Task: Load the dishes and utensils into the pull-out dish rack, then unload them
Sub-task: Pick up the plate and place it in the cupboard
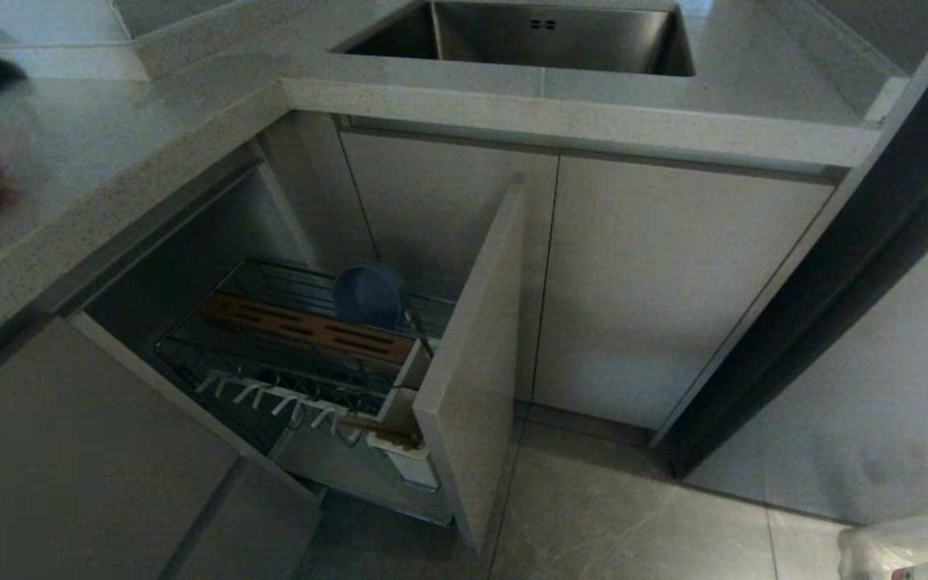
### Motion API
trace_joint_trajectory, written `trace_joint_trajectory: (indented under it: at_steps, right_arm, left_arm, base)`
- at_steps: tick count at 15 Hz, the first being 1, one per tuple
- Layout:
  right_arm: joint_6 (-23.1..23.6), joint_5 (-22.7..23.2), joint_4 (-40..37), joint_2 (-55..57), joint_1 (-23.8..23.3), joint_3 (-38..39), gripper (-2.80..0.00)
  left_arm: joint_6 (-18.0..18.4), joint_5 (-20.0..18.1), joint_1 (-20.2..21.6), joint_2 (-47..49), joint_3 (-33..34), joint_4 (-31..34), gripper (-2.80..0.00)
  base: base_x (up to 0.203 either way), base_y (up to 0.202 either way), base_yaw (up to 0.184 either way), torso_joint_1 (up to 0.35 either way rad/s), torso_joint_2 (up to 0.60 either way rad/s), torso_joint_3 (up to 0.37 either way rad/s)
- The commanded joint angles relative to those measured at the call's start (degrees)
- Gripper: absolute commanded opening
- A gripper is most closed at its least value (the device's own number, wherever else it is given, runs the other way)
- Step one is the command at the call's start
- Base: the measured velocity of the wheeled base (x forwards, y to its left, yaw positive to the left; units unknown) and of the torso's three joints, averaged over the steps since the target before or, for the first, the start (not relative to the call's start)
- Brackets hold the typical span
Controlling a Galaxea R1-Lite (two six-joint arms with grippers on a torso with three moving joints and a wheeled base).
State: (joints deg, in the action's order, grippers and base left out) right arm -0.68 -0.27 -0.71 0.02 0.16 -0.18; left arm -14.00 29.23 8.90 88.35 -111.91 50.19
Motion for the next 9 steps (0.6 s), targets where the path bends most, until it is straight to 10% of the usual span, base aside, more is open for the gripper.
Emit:
trace_joint_trajectory:
  at_steps: [1, 9]
  right_arm:
    - [0.0, 0.0, 0.0, 0.0, 0.0, 0.0, -2.8]
    - [0.0, 0.0, 0.0, 0.0, 0.0, 0.0, -2.8]
  left_arm:
    - [-1.0, -0.6, 1.1, 1.1, 0.0, 0.5, 0.0]
    - [-1.9, -0.7, 1.2, -0.9, -0.1, -2.2, 0.0]
  base:
    - [0.0, 0.0, 0.0, 0.0, 0.0, 0.0]
    - [0.0, 0.0, 0.0, 0.0, 0.0, 0.0]
